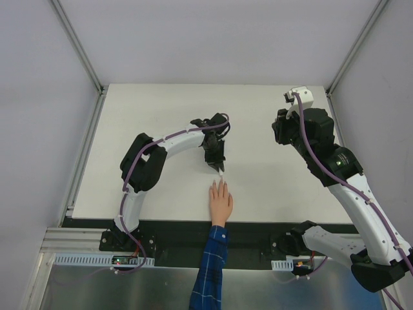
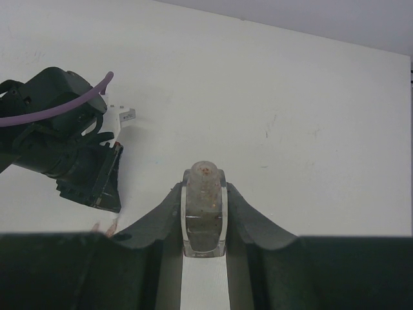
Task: Paint the nails
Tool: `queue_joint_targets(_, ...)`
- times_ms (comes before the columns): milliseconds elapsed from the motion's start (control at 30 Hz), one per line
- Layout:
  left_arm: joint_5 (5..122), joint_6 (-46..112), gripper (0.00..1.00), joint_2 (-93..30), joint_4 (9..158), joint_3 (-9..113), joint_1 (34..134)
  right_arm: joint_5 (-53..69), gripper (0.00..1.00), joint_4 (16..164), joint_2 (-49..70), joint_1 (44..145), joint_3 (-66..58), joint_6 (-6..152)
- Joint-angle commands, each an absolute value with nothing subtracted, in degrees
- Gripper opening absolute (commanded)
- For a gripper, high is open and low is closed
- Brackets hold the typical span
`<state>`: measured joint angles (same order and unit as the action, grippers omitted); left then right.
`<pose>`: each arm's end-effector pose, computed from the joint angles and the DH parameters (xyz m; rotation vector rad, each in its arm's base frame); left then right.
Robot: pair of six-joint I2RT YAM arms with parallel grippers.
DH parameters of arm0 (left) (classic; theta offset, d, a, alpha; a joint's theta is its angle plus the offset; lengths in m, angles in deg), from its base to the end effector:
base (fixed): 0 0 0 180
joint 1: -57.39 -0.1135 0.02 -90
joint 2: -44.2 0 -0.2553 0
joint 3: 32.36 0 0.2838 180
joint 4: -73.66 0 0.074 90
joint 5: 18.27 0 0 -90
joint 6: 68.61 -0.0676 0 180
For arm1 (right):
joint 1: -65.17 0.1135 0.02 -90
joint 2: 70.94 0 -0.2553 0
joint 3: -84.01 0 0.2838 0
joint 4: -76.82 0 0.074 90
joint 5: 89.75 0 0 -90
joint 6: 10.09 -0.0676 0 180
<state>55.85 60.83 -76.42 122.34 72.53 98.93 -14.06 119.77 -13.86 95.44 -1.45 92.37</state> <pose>0.3494 -0.3343 0.1309 0.1445 2.8877 -0.7327 0.2381 0.1196 0.4276 -0.4954 1.7482 -0.0078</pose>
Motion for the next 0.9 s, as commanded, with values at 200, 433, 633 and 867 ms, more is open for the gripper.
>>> queue_joint_targets(200, 55.9, 61.6, 0.0, -73.9, 122.5, 70.4, 99.0, -14.3, 0.0, 117.7, -14.7, 95.9, -1.9, 91.7)
queue_joint_targets(433, 56.6, 61.6, 0.0, -73.0, 122.6, 69.9, 99.1, -14.3, 0.0, 117.7, -15.0, 96.0, -1.6, 91.6)
queue_joint_targets(633, 57.1, 61.8, 0.0, -72.1, 122.5, 69.3, 99.2, -14.2, 0.0, 117.8, -15.1, 96.1, -1.4, 91.5)
queue_joint_targets(867, 57.3, 61.8, 0.0, -71.5, 122.6, 68.9, 99.3, -14.2, 0.0, 117.6, -15.3, 96.1, -1.5, 91.4)
